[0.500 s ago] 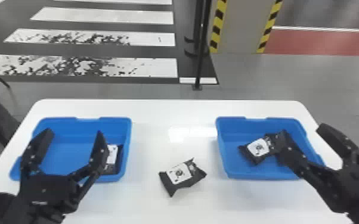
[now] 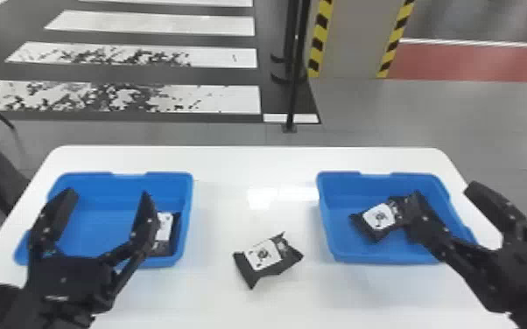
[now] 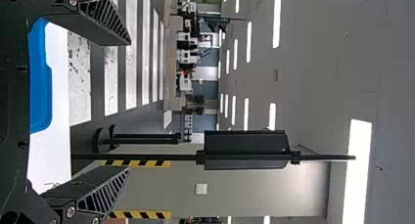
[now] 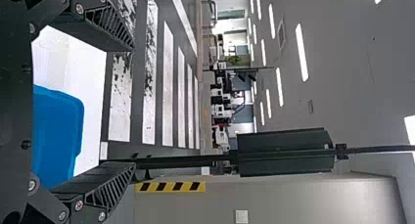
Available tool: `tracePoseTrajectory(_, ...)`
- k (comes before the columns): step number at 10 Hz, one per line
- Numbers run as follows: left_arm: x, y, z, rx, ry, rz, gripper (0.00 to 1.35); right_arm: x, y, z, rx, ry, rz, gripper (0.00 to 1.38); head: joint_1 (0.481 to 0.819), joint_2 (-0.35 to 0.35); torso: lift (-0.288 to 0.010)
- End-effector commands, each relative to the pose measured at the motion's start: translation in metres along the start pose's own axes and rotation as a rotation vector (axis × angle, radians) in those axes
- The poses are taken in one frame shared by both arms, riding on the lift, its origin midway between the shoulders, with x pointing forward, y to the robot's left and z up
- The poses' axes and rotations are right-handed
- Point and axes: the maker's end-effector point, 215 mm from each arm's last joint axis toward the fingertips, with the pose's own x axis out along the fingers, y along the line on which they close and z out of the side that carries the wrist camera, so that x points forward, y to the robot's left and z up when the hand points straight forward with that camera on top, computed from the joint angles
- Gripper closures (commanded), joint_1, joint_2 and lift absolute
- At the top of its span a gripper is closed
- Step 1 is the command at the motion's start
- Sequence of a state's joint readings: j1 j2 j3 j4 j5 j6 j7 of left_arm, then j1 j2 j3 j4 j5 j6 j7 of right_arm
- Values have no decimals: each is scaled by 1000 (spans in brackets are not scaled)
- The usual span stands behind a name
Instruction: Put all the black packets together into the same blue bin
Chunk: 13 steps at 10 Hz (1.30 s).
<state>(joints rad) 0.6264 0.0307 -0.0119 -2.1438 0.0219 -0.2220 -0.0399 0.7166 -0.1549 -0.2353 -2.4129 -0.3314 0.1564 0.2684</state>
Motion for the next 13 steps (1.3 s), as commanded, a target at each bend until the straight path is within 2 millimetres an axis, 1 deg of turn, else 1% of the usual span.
tracePoseTrajectory(1, 0, 0, -1, 0, 3, 0, 128, 1, 0, 0, 2, -1, 0, 196, 695, -60, -110)
tracePoseTrajectory(3, -1, 1, 0, 1, 0, 1, 128, 6, 2, 2, 1, -12, 11, 196, 695, -60, -110)
tracePoseTrajectory(4, 0, 1, 0, 1, 0, 1, 128, 13, 8, 2, 5, -16, 29, 196, 695, -57, -110)
tracePoseTrajectory(5, 0, 1, -1, 1, 3, 1, 128, 21, 16, -1, 14, -18, 52, 196, 695, -50, -110)
tracePoseTrajectory(6, 0, 0, -2, 0, 5, 0, 128, 33, 32, -6, 34, -19, 100, 196, 695, -44, -110)
tracePoseTrajectory(8, 1, -1, -1, 0, 5, -3, 128, 55, 64, -28, 53, 38, 212, 196, 695, 3, -110)
tracePoseTrajectory(9, 1, -1, -2, -1, 8, -3, 128, 63, 72, -40, 52, 73, 243, 194, 695, 29, -110)
tracePoseTrajectory(11, 1, -2, -3, -4, 10, -4, 128, 79, 80, -64, 45, 145, 300, 194, 695, 59, -110)
tracePoseTrajectory(13, 2, -2, -3, -4, 10, -4, 128, 90, 86, -85, 31, 212, 342, 191, 695, 77, -110)
